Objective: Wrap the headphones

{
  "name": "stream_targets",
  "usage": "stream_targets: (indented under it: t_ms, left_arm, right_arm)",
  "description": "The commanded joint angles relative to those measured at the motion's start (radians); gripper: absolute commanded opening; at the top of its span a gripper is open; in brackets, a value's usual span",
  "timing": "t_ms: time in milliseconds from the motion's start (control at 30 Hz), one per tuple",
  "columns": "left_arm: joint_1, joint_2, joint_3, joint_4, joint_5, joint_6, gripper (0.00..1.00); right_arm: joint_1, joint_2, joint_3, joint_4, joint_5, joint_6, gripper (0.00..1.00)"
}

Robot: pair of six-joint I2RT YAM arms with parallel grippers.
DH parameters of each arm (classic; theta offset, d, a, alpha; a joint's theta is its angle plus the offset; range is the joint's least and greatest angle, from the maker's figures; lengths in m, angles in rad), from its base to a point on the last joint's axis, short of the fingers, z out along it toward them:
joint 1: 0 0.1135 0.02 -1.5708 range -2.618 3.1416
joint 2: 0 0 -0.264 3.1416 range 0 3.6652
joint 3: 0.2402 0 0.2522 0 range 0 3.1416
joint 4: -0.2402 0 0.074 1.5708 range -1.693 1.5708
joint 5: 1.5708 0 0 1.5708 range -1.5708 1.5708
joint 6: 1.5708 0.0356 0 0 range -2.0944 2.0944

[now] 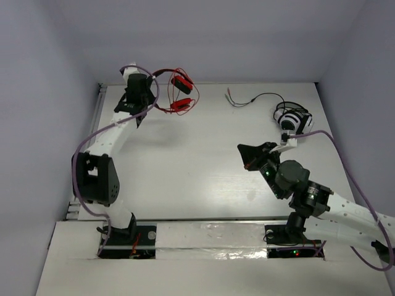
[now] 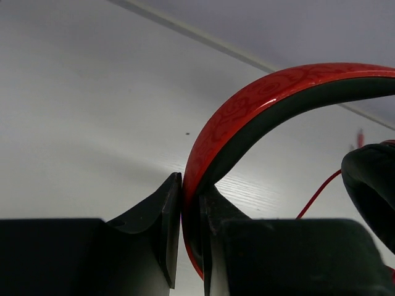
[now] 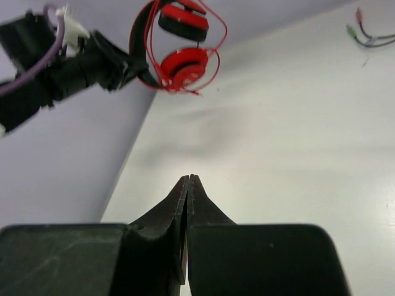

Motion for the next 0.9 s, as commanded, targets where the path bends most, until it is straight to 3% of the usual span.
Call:
stream_targets:
  t_ms: [0,300,567,700,867]
  left_arm:
    - [0.056,0.076,0.114,0.050,0.028,0.018,0.00]
    - [0.147,0.368,0.286,0.009,0.023,0.027,0.00]
    - [0.179,0.459,0.258,-0.011,-0.033,0.009,0.02]
    - [0.199,0.466,0.225,-0.014,-0.035,0.010,0.23]
    - [0.208,0.388,0.163,0.016,-0.032,0.021,0.58]
  right_arm:
    - [0.001,-0.011,-0.014,-0.046,-0.045,0.018,0.01]
    - [0.001,0.031,-0.028,-0.054,-0.087,0.026,0.02]
    - [0.001,0.076,-0.019,-0.034,-0.078,0.018,0.03]
    - [0.001,0.096,-0.002,-0.027,-0.081,0.012,0.04]
    - [0.001,0.096,0.021,-0.040,-0.079,0.005,0.09]
